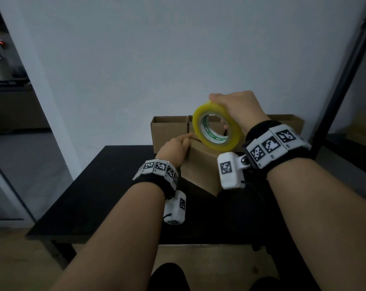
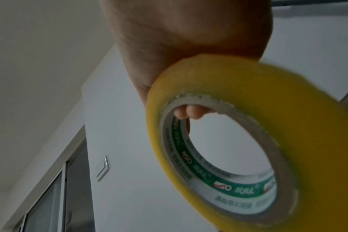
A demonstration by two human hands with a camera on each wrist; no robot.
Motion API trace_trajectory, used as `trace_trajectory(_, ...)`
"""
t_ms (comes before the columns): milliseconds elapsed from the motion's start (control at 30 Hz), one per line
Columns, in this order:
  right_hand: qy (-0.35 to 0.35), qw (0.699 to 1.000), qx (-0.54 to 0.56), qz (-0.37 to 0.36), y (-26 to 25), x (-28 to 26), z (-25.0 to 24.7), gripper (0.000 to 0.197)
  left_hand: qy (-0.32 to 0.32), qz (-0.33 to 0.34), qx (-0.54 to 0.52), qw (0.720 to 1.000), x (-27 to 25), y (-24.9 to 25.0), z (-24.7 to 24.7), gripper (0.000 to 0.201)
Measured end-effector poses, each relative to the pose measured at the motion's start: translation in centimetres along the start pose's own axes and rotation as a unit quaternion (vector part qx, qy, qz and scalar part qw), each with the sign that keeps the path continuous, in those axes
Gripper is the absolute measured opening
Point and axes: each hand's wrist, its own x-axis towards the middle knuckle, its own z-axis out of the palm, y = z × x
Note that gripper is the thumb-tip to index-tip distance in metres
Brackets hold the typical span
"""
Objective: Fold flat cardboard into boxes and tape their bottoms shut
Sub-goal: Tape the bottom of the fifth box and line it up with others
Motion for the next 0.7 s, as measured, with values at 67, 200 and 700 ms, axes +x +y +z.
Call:
trace_trajectory(67,0.0,1.0,-0.001,0.0,0.0,-0.2,-0.4,0.037,0.002,0.0,0.011,1.0,-0.1,0.0,0.1,0.041)
trace_trajectory(200,0.001,1.0,-0.022,0.0,-0.3,-0.6,-1.0,0.036,0.003,-0.001,0.034,0.999,-0.1,0.2,0.2,0.041)
trace_trajectory(700,-0.07,0.958,-0.267,0.079,1.0,-1.4,-5.1,0.032,-0.002,-0.026,0.057,0.998,0.3,0.5,0.5,0.042)
